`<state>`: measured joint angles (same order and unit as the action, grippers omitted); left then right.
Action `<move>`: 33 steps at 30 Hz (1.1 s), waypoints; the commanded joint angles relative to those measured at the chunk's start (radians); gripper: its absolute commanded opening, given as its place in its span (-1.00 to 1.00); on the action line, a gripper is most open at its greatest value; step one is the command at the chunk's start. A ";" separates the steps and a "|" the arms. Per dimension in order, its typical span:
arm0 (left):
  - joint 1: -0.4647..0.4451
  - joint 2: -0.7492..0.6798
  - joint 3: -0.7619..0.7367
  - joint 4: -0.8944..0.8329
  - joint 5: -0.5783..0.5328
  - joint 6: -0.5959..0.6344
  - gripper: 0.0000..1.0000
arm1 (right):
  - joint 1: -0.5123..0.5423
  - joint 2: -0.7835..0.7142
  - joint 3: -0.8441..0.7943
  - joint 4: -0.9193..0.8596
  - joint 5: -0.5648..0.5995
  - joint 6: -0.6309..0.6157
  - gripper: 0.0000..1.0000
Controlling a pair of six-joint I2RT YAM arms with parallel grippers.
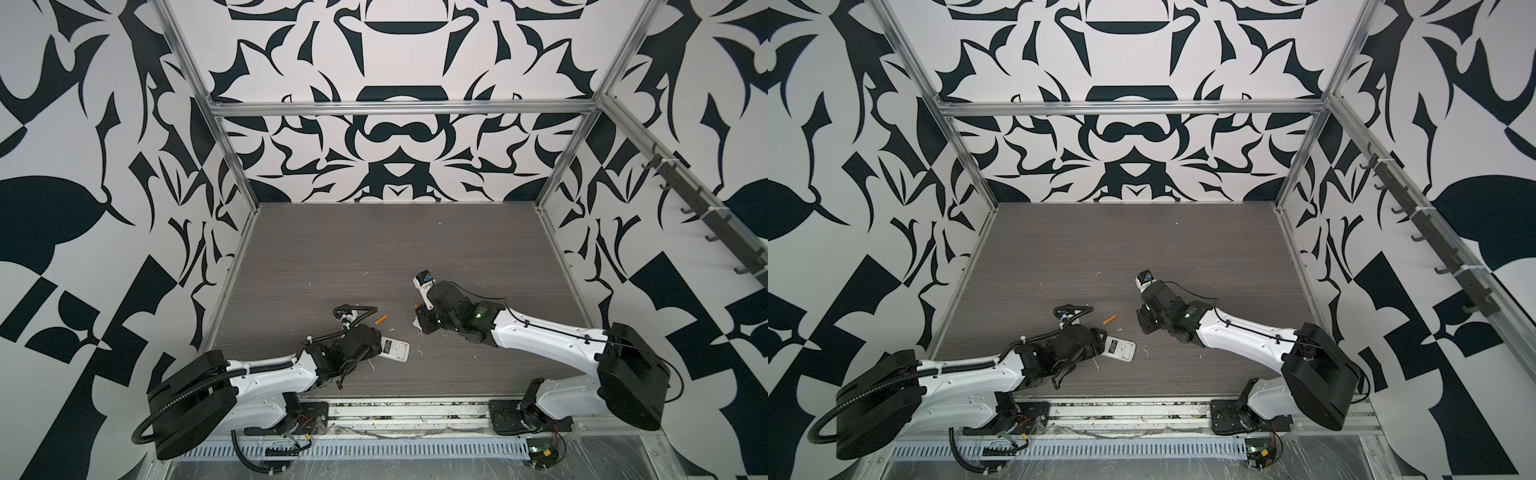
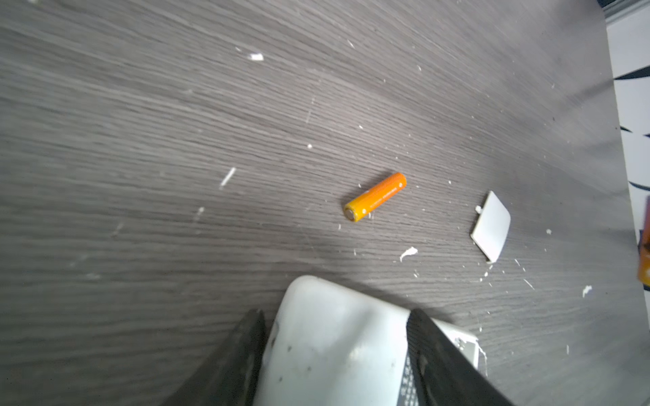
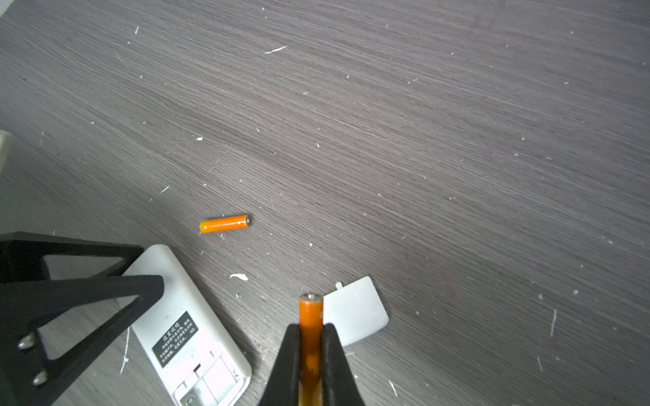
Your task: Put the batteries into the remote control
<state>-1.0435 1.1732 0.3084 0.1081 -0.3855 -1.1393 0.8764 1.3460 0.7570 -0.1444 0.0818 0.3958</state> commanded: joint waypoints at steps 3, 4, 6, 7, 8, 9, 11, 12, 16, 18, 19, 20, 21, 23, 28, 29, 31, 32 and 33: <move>-0.029 -0.006 -0.011 -0.037 0.052 -0.027 0.29 | -0.004 -0.060 -0.024 -0.014 -0.017 0.047 -1.00; -0.033 -0.010 -0.015 -0.038 0.052 -0.034 0.28 | -0.004 -0.067 -0.032 -0.014 -0.017 0.052 -1.00; -0.043 -0.010 -0.020 -0.038 0.051 -0.047 0.27 | -0.002 -0.071 -0.042 -0.013 -0.013 0.055 -1.00; -0.049 -0.009 -0.019 -0.038 0.051 -0.055 0.27 | -0.003 -0.073 -0.045 -0.011 -0.011 0.054 -1.00; -0.054 -0.006 -0.019 -0.036 0.050 -0.059 0.26 | -0.003 -0.073 -0.046 -0.010 -0.011 0.055 -1.00; -0.062 -0.003 -0.017 -0.035 0.051 -0.065 0.26 | -0.003 -0.073 -0.045 -0.011 -0.012 0.056 -1.00; -0.081 0.004 -0.009 -0.036 0.049 -0.073 0.24 | -0.002 -0.076 -0.044 -0.011 -0.013 0.057 -1.00; -0.092 0.006 -0.006 -0.036 0.047 -0.077 0.23 | -0.003 -0.077 -0.043 -0.011 -0.013 0.058 -1.00; -0.124 -0.004 -0.010 -0.039 0.033 -0.108 0.18 | -0.003 -0.089 -0.048 -0.014 -0.012 0.063 -1.00; -0.131 -0.015 -0.019 -0.039 0.026 -0.123 0.16 | -0.002 -0.095 -0.054 -0.012 -0.011 0.066 -1.00; -0.134 -0.020 -0.023 -0.040 0.025 -0.125 0.16 | -0.002 -0.097 -0.057 -0.012 -0.011 0.068 -1.00; -0.134 -0.025 -0.023 -0.047 0.022 -0.126 0.16 | -0.002 -0.097 -0.058 -0.012 -0.011 0.070 -1.00; -0.135 -0.033 -0.023 -0.064 0.018 -0.126 0.15 | -0.003 -0.098 -0.058 -0.012 -0.015 0.071 -1.00; -0.136 -0.059 -0.014 -0.114 0.004 -0.117 0.16 | -0.003 -0.097 -0.055 -0.012 -0.025 0.074 -1.00; -0.134 -0.189 0.075 -0.371 -0.045 0.031 0.15 | -0.002 -0.100 -0.054 -0.013 -0.062 0.092 -1.00; -0.132 -0.216 0.088 -0.406 -0.052 0.059 0.15 | -0.001 -0.100 -0.055 -0.009 -0.069 0.097 -1.00; -0.116 -0.264 0.100 -0.436 -0.043 0.092 0.12 | 0.000 -0.095 -0.059 0.003 -0.087 0.109 -1.00; -0.101 -0.281 0.091 -0.421 -0.022 0.099 0.11 | 0.002 -0.090 -0.061 0.009 -0.093 0.117 -1.00; -0.082 -0.296 0.074 -0.388 0.012 0.101 0.10 | 0.008 -0.085 -0.061 0.015 -0.097 0.124 -1.00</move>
<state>-1.1564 0.9108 0.3836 -0.2073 -0.3950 -1.1030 0.8768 1.2705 0.6979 -0.1638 0.0135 0.4870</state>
